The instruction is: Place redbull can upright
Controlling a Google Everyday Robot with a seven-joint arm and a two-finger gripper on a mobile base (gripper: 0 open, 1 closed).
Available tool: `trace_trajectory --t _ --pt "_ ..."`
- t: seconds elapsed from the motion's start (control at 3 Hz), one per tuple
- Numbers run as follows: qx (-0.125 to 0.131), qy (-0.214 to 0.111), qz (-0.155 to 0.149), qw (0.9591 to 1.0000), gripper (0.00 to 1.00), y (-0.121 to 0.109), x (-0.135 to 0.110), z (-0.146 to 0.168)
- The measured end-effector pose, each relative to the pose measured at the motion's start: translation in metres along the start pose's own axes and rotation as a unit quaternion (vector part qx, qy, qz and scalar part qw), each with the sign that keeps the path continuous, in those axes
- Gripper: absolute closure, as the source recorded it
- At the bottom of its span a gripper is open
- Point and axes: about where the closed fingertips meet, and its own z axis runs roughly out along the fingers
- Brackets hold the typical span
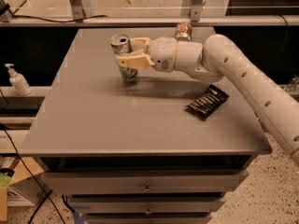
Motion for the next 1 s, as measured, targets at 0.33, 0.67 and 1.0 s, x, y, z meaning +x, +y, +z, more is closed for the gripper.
trace_trajectory --t 0.33,0.67,1.0 --pt "0.006 -0.014 0.006 0.9999 0.53 -0.0022 0.0046 -0.0023" --pt "0.011 -0.021 0.008 0.9997 0.3 -0.0032 0.0071 -0.0032" --pt "0.013 -0.024 0.008 0.9996 0.07 -0.0034 0.0071 -0.0037"
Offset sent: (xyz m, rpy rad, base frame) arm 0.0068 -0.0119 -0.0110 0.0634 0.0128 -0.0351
